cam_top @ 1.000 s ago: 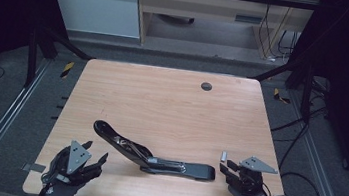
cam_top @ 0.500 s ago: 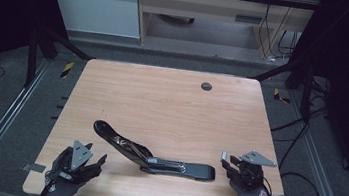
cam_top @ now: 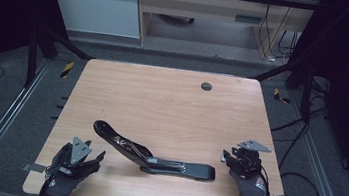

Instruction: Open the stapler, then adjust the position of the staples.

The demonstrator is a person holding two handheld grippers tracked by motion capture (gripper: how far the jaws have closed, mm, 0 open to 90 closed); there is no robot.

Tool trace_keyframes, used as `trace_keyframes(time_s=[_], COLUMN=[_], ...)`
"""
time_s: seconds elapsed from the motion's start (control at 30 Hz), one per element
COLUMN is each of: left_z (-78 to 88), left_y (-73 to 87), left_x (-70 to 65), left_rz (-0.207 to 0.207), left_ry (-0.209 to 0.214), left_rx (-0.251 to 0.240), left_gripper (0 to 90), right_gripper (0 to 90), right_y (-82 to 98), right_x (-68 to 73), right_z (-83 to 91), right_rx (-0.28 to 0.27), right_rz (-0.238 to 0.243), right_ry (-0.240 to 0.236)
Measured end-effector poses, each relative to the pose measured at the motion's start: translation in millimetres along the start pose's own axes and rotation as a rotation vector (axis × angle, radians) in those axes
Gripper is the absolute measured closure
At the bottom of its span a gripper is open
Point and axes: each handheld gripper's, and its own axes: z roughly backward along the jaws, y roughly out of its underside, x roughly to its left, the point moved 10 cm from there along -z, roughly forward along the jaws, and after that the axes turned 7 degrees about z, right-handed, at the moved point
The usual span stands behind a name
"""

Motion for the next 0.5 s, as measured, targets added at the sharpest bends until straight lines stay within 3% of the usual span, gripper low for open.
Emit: trace_keyframes(time_s=[0.5], left_z=[0.2], left_y=[-0.4], left_x=[3.0], left_rz=[0.001], left_ry=[-0.005], left_rx=[-0.001], left_gripper=[38.8], right_gripper=[62.9], right_y=[1.9], right_x=[4.0], right_z=[-18.8], right_rx=[0.078], right_rz=[-0.028], right_ry=[0.019])
